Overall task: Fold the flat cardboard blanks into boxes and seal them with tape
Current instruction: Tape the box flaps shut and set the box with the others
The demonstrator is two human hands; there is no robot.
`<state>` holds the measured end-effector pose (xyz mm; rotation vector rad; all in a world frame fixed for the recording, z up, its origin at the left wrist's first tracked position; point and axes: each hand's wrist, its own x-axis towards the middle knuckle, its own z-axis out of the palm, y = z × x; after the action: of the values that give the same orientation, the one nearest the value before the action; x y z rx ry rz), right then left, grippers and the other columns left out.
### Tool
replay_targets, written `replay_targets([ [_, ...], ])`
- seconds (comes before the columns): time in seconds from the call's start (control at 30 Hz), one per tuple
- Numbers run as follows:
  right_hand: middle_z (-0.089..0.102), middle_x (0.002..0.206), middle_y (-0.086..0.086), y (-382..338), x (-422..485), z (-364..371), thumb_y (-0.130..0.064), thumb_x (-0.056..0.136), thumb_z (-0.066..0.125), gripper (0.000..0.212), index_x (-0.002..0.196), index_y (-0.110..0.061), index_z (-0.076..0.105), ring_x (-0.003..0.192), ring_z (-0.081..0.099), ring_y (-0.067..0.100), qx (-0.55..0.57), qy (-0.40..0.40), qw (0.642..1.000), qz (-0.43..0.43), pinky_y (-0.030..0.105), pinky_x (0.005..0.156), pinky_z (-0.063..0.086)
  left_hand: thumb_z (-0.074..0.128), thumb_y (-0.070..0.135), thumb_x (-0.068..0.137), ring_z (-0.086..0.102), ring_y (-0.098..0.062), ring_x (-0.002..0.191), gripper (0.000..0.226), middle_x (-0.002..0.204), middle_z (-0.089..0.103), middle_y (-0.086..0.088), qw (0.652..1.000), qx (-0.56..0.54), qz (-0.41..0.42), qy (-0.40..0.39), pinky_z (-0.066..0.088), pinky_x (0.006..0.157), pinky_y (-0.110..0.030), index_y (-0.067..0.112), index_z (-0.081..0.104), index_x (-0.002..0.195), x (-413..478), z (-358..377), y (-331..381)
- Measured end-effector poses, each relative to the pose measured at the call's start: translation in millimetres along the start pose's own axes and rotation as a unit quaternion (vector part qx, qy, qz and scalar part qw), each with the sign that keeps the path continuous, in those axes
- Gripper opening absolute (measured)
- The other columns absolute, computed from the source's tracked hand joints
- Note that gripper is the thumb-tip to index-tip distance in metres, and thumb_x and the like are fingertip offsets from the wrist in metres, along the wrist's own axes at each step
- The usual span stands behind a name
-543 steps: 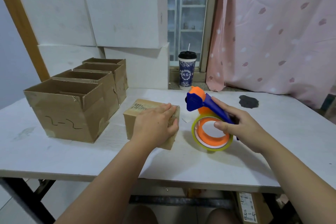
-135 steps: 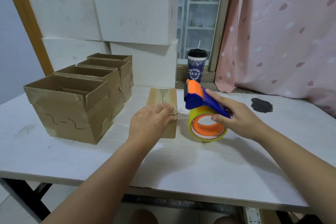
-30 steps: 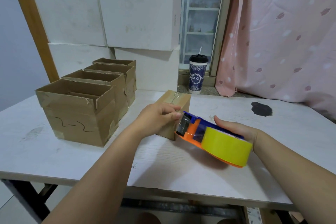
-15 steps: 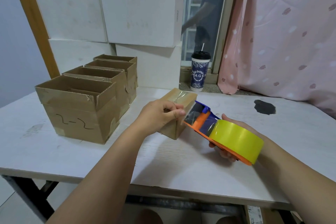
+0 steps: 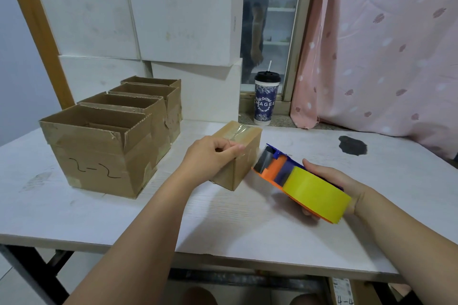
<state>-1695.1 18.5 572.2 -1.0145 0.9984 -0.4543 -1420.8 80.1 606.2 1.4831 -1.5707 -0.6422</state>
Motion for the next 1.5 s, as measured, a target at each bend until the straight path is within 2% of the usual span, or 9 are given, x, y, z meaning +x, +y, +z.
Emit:
replay_targets([
  [0.13, 0.074, 0.087, 0.012, -2, 4, -2, -0.053, 0.07, 0.065, 0.043, 0.083, -0.014, 0.079, 0.069, 0.071, 0.026, 0.006, 0.085, 0.995, -0.043, 0.034, 0.06, 0.058, 0.071, 0.032, 0.077, 0.06, -0.001, 0.096, 0.038, 0.1, 0.067, 0.029, 0.998, 0.061, 0.035, -0.002, 0.057, 0.06, -0.037, 0.02, 0.037, 0.065, -4, -2, 1],
  [0.27, 0.074, 0.086, 0.008, -13, 10, 3, -0.053, 0.084, 0.06, 0.04, 0.091, -0.015, 0.073, 0.068, 0.071, 0.023, -0.022, 0.19, 0.978, -0.085, 0.033, 0.055, 0.055, 0.074, 0.027, 0.077, 0.057, -0.008, 0.096, 0.028, 0.109, 0.064, 0.022, 0.989, 0.139, 0.049, -0.007, 0.054, 0.069, -0.032, 0.036, 0.05, 0.087, -3, -2, 0],
  [0.43, 0.07, 0.097, 0.018, -22, 18, 10, -0.048, 0.093, 0.054, 0.045, 0.097, -0.006, 0.071, 0.083, 0.06, 0.031, -0.135, 0.28, 0.942, -0.126, 0.038, 0.077, 0.046, 0.071, 0.025, 0.081, 0.054, -0.009, 0.106, 0.046, 0.118, 0.061, 0.022, 0.98, 0.188, 0.07, 0.006, 0.046, 0.088, -0.029, 0.044, 0.057, 0.12, -6, 3, 2],
  [0.7, 0.065, 0.088, 0.012, -38, 27, 11, -0.049, 0.091, 0.057, 0.039, 0.087, -0.011, 0.065, 0.081, 0.058, 0.029, -0.211, 0.292, 0.93, -0.069, 0.035, 0.076, 0.047, 0.061, 0.019, 0.087, 0.056, -0.014, 0.108, 0.047, 0.123, 0.061, 0.017, 0.945, 0.304, 0.115, 0.019, 0.03, 0.092, -0.02, 0.042, 0.053, 0.127, -7, 7, 1],
  [0.83, 0.062, 0.088, 0.011, -42, 33, 8, -0.049, 0.094, 0.053, 0.04, 0.088, -0.011, 0.063, 0.078, 0.054, 0.026, -0.252, 0.305, 0.917, -0.057, 0.033, 0.074, 0.04, 0.047, 0.017, 0.093, 0.058, -0.016, 0.109, 0.048, 0.126, 0.059, 0.014, 0.915, 0.377, 0.14, 0.015, 0.037, 0.095, -0.028, 0.044, 0.046, 0.133, -6, 8, 4],
  [1.1, 0.064, 0.111, 0.02, -42, 38, 19, -0.037, 0.101, 0.042, 0.043, 0.099, -0.001, 0.065, 0.087, 0.054, 0.027, -0.4, 0.315, 0.858, -0.071, 0.03, 0.072, 0.039, 0.041, 0.012, 0.092, 0.055, -0.016, 0.11, 0.053, 0.128, 0.055, 0.011, 0.889, 0.43, 0.156, 0.01, 0.035, 0.082, -0.032, 0.043, 0.039, 0.135, -4, 11, 6],
  [1.23, 0.057, 0.13, 0.013, -39, 30, 32, -0.038, 0.097, 0.05, 0.042, 0.134, -0.018, 0.056, 0.122, 0.048, 0.031, -0.478, 0.383, 0.762, -0.212, 0.035, 0.101, 0.037, 0.047, 0.015, 0.093, 0.057, -0.016, 0.103, 0.049, 0.121, 0.057, 0.01, 0.873, 0.455, 0.175, 0.032, 0.031, 0.072, -0.031, 0.041, 0.036, 0.132, -6, 15, 2],
  [1.33, 0.062, 0.116, 0.006, -40, 24, 60, -0.025, 0.095, 0.056, 0.031, 0.125, -0.02, 0.063, 0.115, 0.048, 0.024, -0.492, 0.344, 0.699, -0.389, 0.02, 0.09, 0.029, 0.054, 0.015, 0.089, 0.054, -0.014, 0.107, 0.054, 0.121, 0.056, 0.013, 0.875, 0.445, 0.184, 0.053, 0.026, 0.071, -0.03, 0.041, 0.036, 0.133, -9, 17, -2],
  [1.5, 0.066, 0.122, -0.003, -41, 25, 93, -0.008, 0.096, 0.05, 0.032, 0.121, -0.02, 0.067, 0.113, 0.056, 0.013, -0.531, 0.2, 0.718, -0.404, 0.011, 0.088, 0.033, 0.045, 0.017, 0.089, 0.056, -0.013, 0.102, 0.051, 0.118, 0.059, 0.012, 0.888, 0.419, 0.178, 0.068, 0.029, 0.073, -0.029, 0.035, 0.033, 0.136, -11, 19, -3],
])
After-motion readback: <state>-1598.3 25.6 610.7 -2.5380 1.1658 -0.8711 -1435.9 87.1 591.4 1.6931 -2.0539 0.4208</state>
